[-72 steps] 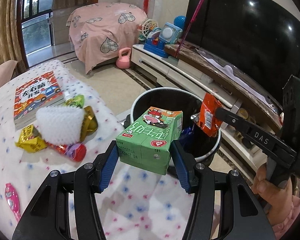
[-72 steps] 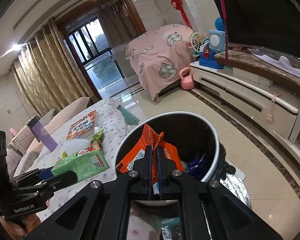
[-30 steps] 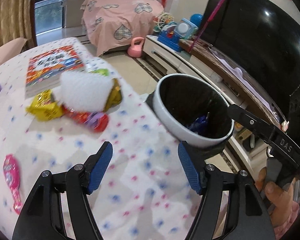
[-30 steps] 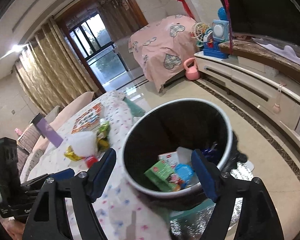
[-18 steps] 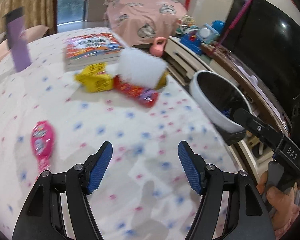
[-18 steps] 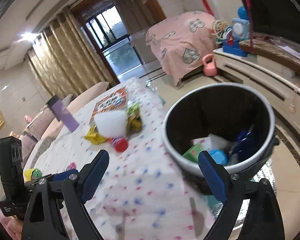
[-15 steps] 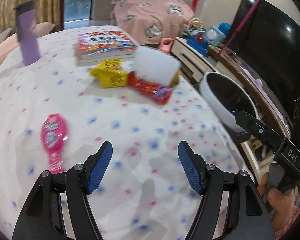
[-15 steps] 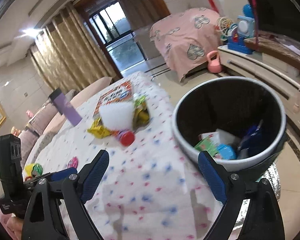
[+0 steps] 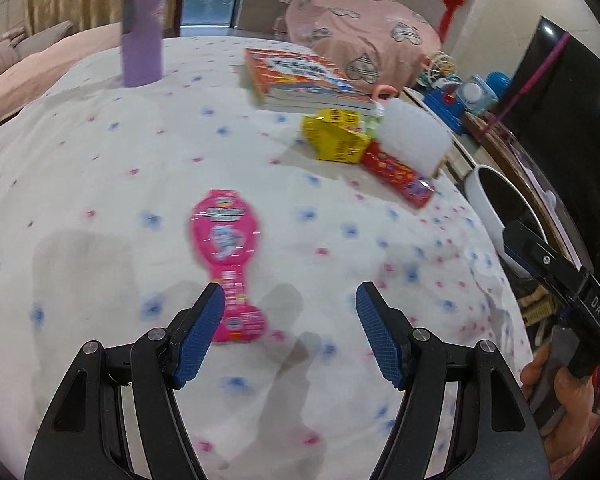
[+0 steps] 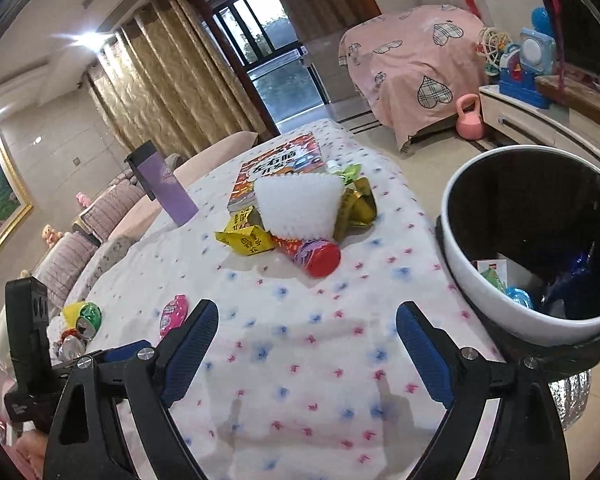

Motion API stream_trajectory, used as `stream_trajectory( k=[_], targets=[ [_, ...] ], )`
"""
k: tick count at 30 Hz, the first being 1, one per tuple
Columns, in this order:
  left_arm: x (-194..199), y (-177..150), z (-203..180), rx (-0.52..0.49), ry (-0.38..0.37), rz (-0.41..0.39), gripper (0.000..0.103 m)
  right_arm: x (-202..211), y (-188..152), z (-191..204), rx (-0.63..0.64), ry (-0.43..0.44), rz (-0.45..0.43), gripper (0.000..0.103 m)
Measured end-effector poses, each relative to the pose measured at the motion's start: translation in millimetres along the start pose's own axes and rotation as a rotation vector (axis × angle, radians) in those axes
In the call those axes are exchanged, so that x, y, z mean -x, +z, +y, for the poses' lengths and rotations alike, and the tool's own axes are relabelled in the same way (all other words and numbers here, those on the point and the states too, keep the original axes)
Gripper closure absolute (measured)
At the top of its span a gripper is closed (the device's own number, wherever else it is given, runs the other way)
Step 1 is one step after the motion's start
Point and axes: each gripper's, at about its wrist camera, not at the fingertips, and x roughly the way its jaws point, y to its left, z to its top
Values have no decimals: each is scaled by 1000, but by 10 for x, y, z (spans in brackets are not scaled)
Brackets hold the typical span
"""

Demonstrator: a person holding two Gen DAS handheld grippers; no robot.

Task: Collect trash
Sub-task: 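Move both open tools back over the table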

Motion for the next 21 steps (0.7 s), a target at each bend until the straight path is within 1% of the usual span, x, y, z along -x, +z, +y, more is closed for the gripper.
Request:
stream_trajectory(
  k=[4,12,19,21],
  targets=[
    [-12,10,159,31,22,4,34,-59,-28,40,2,12,0,11],
    [-128,15,312,60,63,31,34,-185,11,93,15,10,36,11],
    [-228,58,240,18,88,36,34,-269,139,105,26,3,26,11],
    [-270,83,202,1,95,33,36,-315,195,96,27,-3,23,11]
  ],
)
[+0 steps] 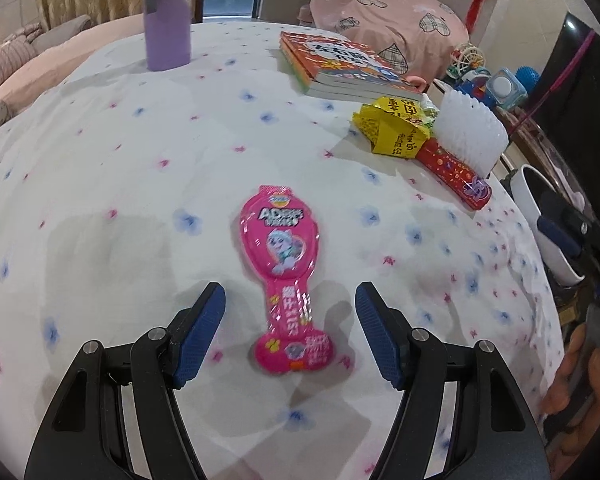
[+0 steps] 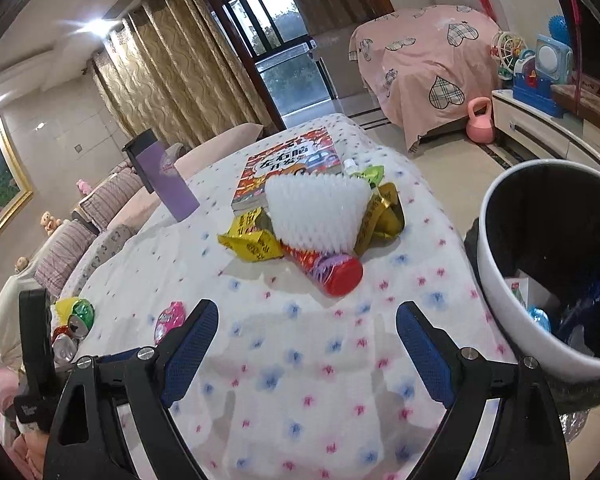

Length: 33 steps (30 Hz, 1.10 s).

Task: Collect trash
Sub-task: 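Move both open tools back over the table, then grasp the pink comb with the left tool while the right tool grasps the white scrub brush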

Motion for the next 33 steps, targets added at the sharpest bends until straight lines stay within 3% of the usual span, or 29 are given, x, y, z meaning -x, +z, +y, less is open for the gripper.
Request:
stream_trajectory(
  k=[4,7,15,18,20,23,26,33],
  targets=[
    [-61,69,-65,-19,0,-11,46,-65,89,-18,1,-9,-8,12],
    [-109,135,-123,-30,-17,-12,64,-131,196,-45,10,-30,-23,12],
    [-155,203,-223,-27,-115,4,77,-411,460,-78,22,-40,-17,22],
    [-156,215,-233,-18,-131,10,77,-518,493,-43,43,-44,0,32],
    [-157,221,-231,-14,-138,11,79,-587,490,-29,51,-44,19,58],
    [-145,220,-229,-12,-144,10,85,-534,450,-27,55,-50,6,79],
    [-101,232,-243,-10,-168,5,97,-384,393,-53,38,-35,-8,83],
    [6,188,-386,-41,-185,-16,100,77,218,-125,-3,-12,-49,84]
  ],
)
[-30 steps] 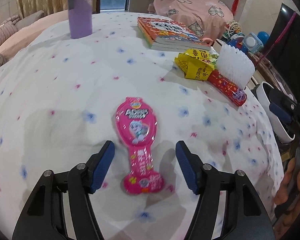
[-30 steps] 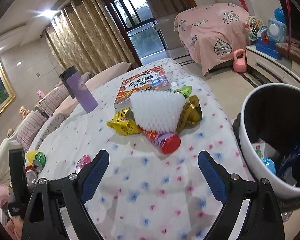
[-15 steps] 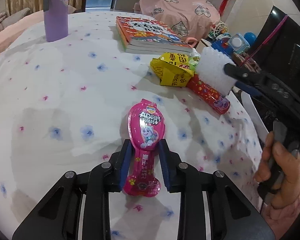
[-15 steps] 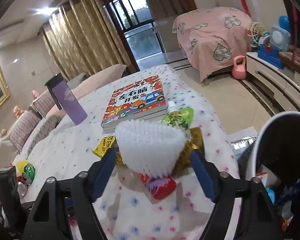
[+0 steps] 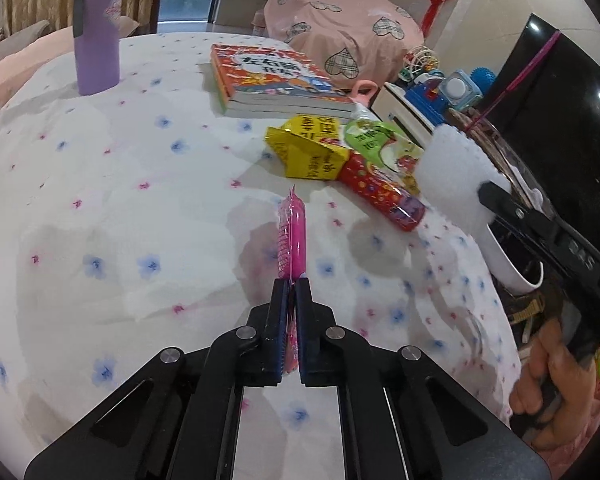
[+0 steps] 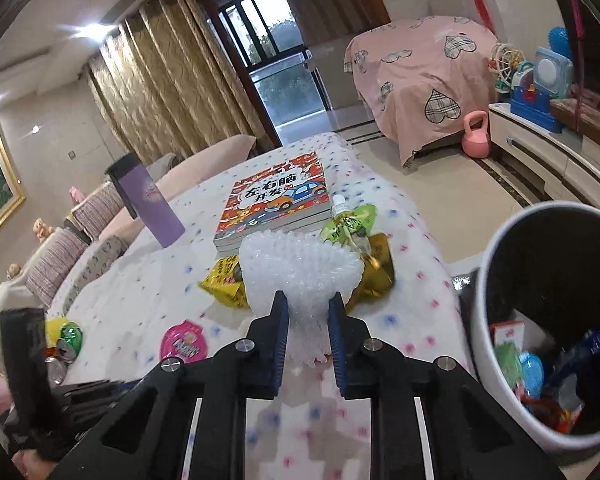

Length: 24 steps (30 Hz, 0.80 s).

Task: Collect trash
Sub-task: 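Grasp the pink comb with the left tool while the right tool grasps the white scrub brush, then carry pink comb and white brush over the bin and open both tools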

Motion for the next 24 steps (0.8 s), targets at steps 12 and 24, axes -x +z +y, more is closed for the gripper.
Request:
stream_trajectory(
  k=[12,24],
  targets=[
    [191,-58,-370,-69,-49,-27,100,588,-298,-177,-69,-11,-47,84],
    [238,-16,-823,-149,-115,-30,100,1010,-358,-446,-111,-66,-106,84]
  ],
)
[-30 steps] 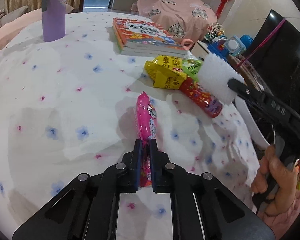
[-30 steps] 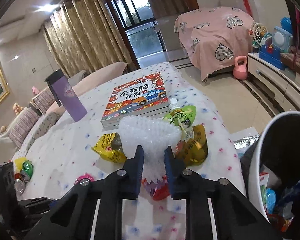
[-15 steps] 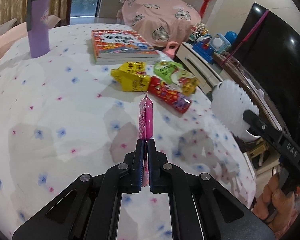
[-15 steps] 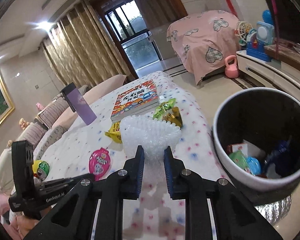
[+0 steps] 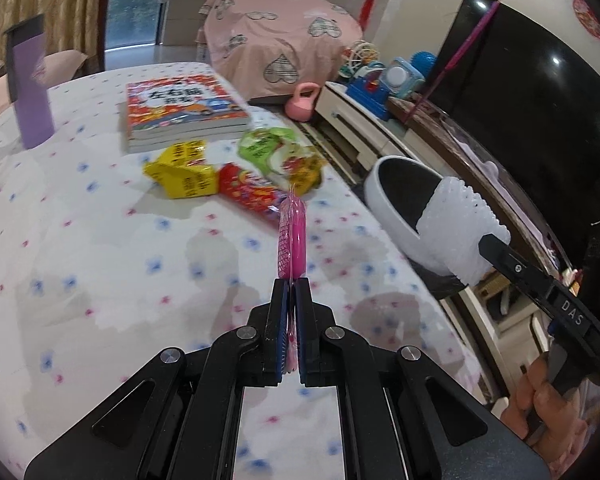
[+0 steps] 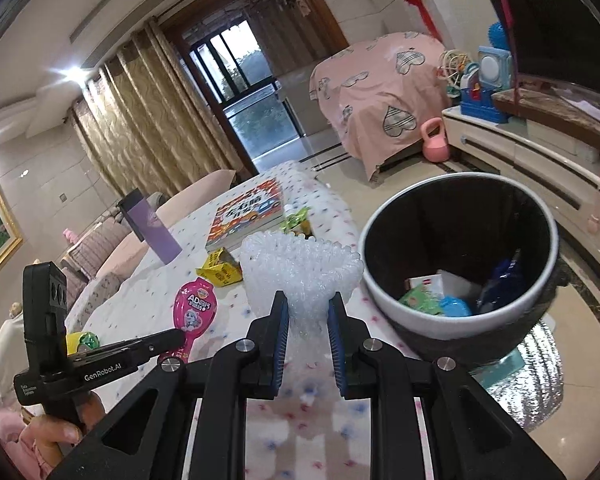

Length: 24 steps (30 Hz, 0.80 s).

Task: Collect trash
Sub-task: 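Carry pink comb and white brush over the bin and open both tools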

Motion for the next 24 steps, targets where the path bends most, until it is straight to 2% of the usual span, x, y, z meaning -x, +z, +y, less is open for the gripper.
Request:
stream_trajectory(
  k=[14,24],
  targets=[
    [-137,216,-567,-100,-60,-5,100,226,113,-382,-43,-71,-60,84],
    [-267,416,-907,-157,-85,-4,100,247,180,-623,-58,-120,-66,84]
  ],
)
